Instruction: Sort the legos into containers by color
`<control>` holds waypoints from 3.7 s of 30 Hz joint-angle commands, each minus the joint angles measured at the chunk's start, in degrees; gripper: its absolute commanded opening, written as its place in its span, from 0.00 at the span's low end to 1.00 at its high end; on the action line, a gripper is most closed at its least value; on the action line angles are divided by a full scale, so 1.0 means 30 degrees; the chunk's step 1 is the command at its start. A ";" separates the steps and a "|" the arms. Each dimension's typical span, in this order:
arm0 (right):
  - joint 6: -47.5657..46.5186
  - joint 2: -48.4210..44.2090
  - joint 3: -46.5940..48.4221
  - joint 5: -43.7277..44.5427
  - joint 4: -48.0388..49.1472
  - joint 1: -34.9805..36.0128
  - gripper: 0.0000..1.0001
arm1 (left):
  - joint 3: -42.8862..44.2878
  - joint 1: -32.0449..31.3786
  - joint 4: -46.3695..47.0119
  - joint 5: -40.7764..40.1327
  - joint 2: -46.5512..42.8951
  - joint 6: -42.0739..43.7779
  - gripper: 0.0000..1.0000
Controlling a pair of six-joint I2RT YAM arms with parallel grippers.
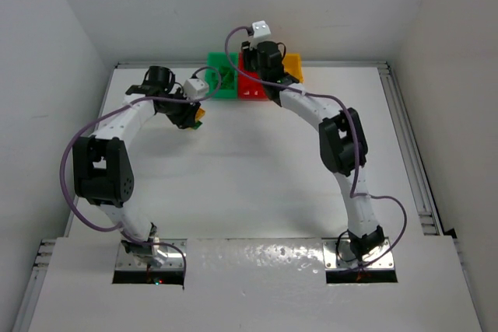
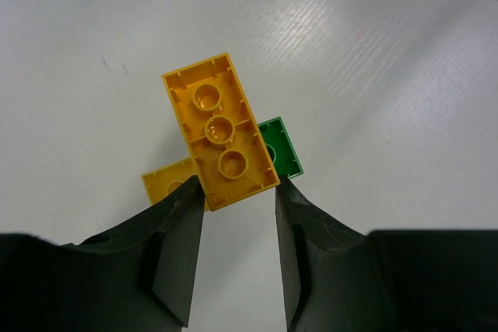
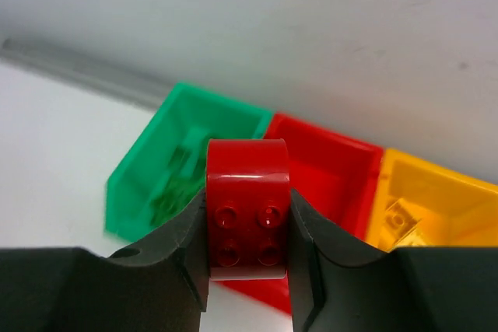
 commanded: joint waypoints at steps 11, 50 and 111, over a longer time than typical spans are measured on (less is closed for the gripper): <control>0.2479 0.5638 0.4906 0.3251 0.3255 -0.0442 0.06 | 0.1283 0.0267 0.0044 0.0878 0.0396 -0.0741 0.01; 0.3019 -1.0177 -1.3608 -0.9699 0.5075 0.1220 0.70 | 0.3011 -0.2310 -0.2060 0.2983 0.0074 0.0661 0.00; -1.6476 -0.8542 -1.3404 -1.3010 -0.4422 0.3982 0.61 | 0.4974 -0.3834 -1.1939 0.7001 0.0894 1.6779 0.00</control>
